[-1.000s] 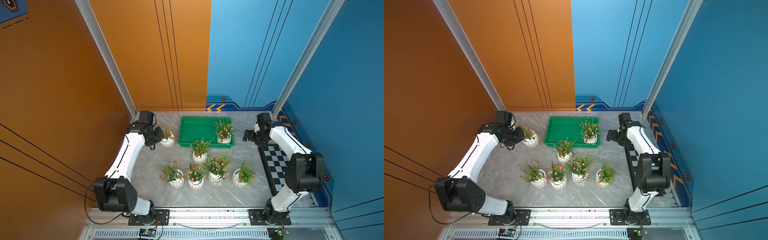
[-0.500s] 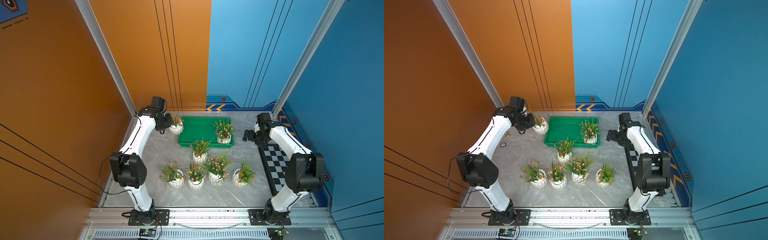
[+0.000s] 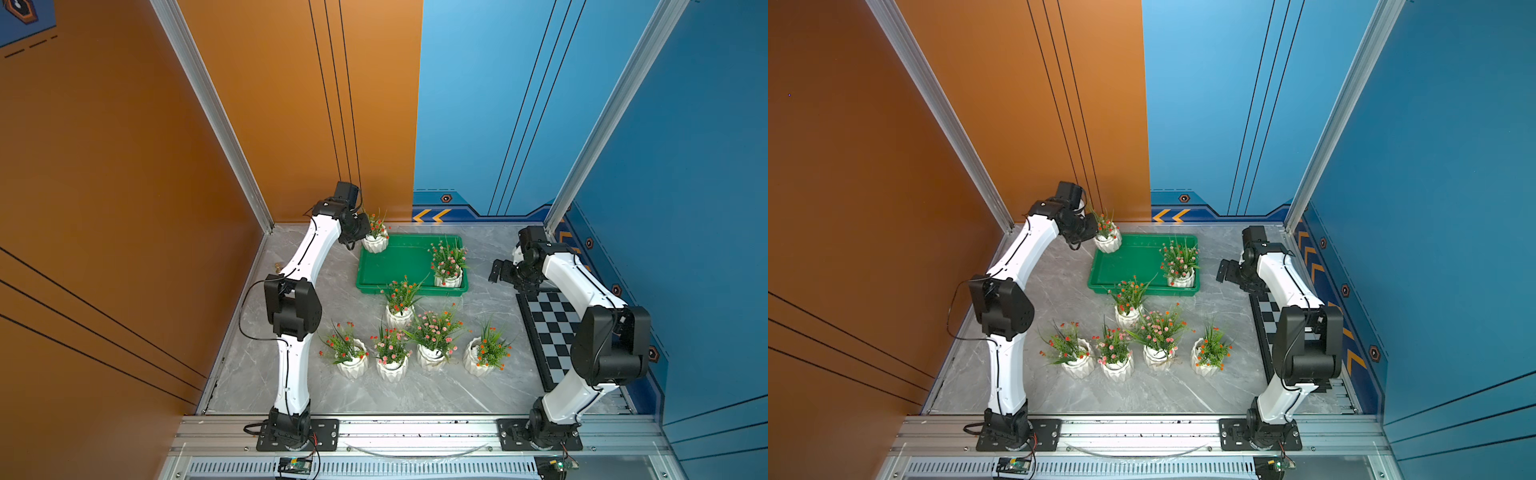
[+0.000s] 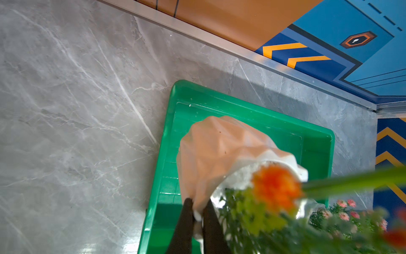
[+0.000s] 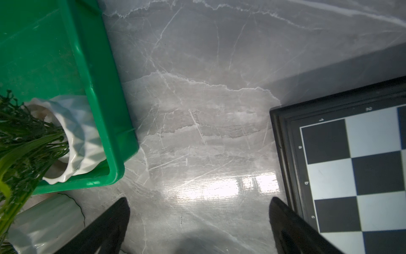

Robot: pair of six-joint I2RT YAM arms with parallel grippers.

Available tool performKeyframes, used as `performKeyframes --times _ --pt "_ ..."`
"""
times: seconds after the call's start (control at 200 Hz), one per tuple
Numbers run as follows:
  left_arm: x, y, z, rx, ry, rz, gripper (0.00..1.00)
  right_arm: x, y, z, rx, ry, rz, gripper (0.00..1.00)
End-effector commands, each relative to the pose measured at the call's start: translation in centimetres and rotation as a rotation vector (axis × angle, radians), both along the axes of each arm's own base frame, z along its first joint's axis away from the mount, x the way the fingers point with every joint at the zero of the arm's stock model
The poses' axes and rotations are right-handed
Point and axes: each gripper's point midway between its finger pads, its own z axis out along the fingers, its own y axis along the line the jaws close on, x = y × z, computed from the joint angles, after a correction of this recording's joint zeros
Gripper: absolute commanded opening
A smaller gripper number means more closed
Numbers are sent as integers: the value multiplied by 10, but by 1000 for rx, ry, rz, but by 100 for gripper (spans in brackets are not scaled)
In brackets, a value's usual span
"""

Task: Put the potted gypsophila into the storage box
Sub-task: Place the baby's breath potted plant at the storage box.

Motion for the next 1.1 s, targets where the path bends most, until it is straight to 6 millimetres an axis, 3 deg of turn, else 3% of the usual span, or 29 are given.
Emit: performKeyframes --times 0.0,0.46,1.096 --pt "14 -7 14 -12 -60 23 0 1 -2 0 13 13 17 100" --pt "31 -13 -30 19 -8 70 0 -1 -16 -21 28 65 8 100" --pt "46 -9 -58 28 14 106 0 -7 -31 -31 37 89 -15 100"
